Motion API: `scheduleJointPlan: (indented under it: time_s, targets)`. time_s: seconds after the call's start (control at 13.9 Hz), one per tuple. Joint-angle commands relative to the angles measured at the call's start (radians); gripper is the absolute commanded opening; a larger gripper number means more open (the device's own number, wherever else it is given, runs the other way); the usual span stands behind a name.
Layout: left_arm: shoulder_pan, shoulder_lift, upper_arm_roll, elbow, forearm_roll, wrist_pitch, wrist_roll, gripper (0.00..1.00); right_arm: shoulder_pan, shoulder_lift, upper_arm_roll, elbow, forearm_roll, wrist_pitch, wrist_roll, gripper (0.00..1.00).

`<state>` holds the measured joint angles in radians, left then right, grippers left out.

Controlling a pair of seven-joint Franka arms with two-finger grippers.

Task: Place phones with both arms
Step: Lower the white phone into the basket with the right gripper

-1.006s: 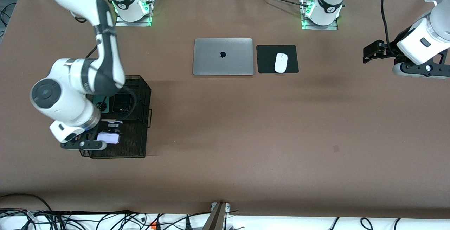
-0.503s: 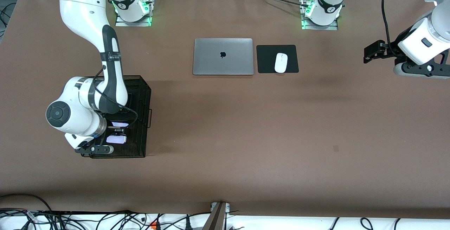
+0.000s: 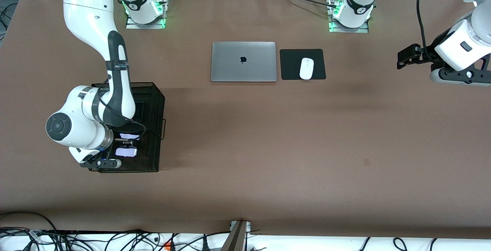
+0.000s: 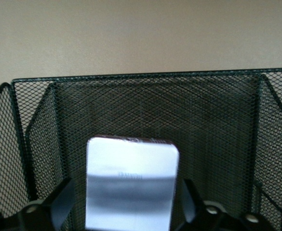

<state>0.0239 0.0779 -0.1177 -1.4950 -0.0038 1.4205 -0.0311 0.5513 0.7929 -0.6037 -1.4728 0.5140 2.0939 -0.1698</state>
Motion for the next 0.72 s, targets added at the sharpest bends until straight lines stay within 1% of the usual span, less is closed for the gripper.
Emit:
scheduleJointPlan:
  time_s: [0.0,0.14,0.22,0.29,0.43,0.5,0.57,0.65]
  targets:
    - [0.007,-0.012,0.000,-0.008,-0.007,-0.005,-0.003,1.00,-0.013,-0.023,0.001,0.012,0.021,-0.021,-0.016,1.00]
    - [0.007,-0.012,0.001,-0.008,-0.007,-0.005,-0.003,1.00,-0.014,-0.029,-0.007,0.016,0.021,-0.060,-0.019,1.00]
    - [0.007,-0.012,0.001,-0.008,-0.007,-0.006,-0.003,1.00,-0.016,-0.030,-0.010,0.034,0.020,-0.075,-0.017,1.00]
    - [0.007,-0.012,0.001,-0.008,-0.007,-0.006,-0.003,1.00,-0.021,-0.030,-0.022,0.067,0.018,-0.128,-0.016,1.00]
    - [0.007,-0.012,0.001,-0.008,-0.007,-0.006,-0.003,1.00,-0.024,-0.030,-0.076,0.141,0.021,-0.269,-0.017,1.00]
    - [0.007,-0.012,0.001,-0.008,-0.007,-0.006,-0.003,1.00,-0.022,-0.030,-0.099,0.160,0.021,-0.331,-0.016,1.00]
    - [0.007,-0.012,0.001,-0.008,-0.007,-0.006,-0.004,1.00,-0.018,-0.050,-0.123,0.170,0.021,-0.388,-0.016,0.99]
    - [0.007,-0.012,0.001,-0.008,-0.007,-0.006,-0.004,1.00,-0.017,-0.078,-0.134,0.172,0.020,-0.429,-0.017,1.00]
